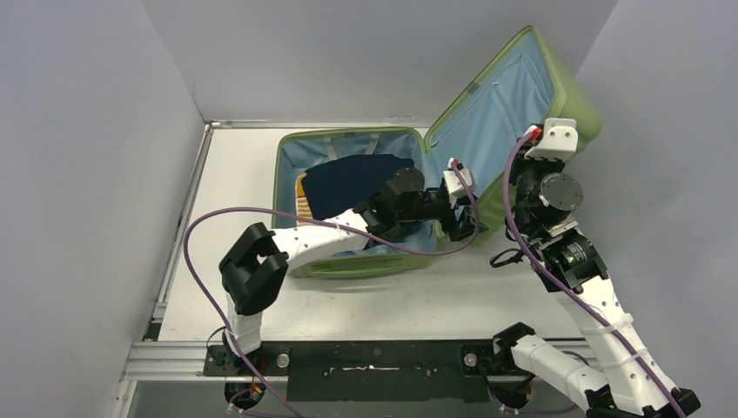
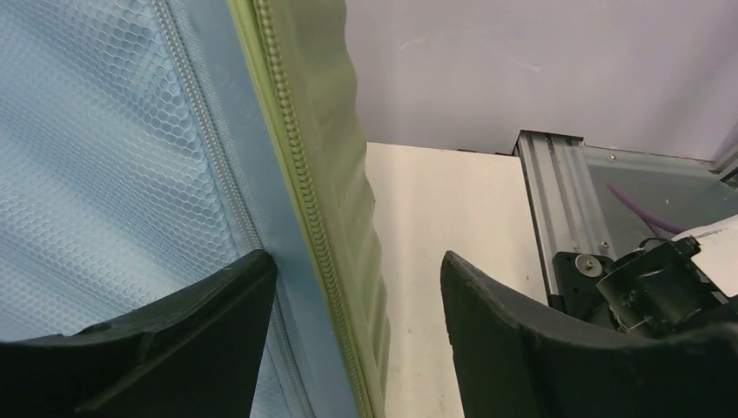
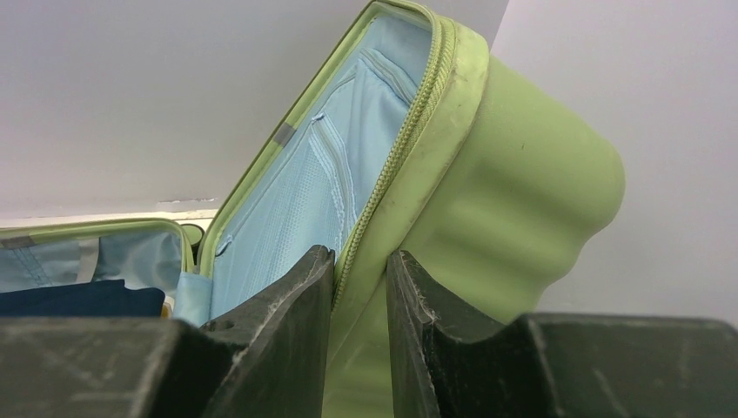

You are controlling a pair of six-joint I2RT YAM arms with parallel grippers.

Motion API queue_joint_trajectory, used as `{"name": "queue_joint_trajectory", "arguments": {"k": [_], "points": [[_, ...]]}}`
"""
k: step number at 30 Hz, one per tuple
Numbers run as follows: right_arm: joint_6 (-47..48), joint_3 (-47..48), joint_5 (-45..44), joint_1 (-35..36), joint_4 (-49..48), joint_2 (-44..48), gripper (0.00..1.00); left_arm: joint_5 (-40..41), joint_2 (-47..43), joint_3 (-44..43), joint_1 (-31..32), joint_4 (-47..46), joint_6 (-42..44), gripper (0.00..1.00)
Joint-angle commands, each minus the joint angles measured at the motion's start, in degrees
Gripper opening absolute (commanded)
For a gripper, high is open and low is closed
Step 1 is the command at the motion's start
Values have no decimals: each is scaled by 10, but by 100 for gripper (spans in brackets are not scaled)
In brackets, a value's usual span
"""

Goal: Pack the luggage
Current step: Close the luggage at the center of the board.

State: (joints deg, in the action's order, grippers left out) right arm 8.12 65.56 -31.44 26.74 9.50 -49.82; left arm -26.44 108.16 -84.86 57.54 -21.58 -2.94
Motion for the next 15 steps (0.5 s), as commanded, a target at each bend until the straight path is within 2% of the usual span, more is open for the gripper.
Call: {"name": "queue_joint_trajectory", "arguments": {"k": [1,5,8,10,11,15], "points": [[-20,14,94,25,1,-11,0,-14,17,-29,4,-45,-18,61],[-21,17,97,26,4,-13,0,-6,20,-24,4,-67,-30,35],[-21,22,99,27,10,-13,0,3,14,-9,5,-93,-35,22],[-22,25,100,28,14,-12,0,13,7,4,5,-112,-33,5],[-25,27,101,28,17,-12,0,22,3,11,5,-121,-30,0],[-46,49,110,28,46,-18,0,64,-20,55,5,-181,-26,0]]}}
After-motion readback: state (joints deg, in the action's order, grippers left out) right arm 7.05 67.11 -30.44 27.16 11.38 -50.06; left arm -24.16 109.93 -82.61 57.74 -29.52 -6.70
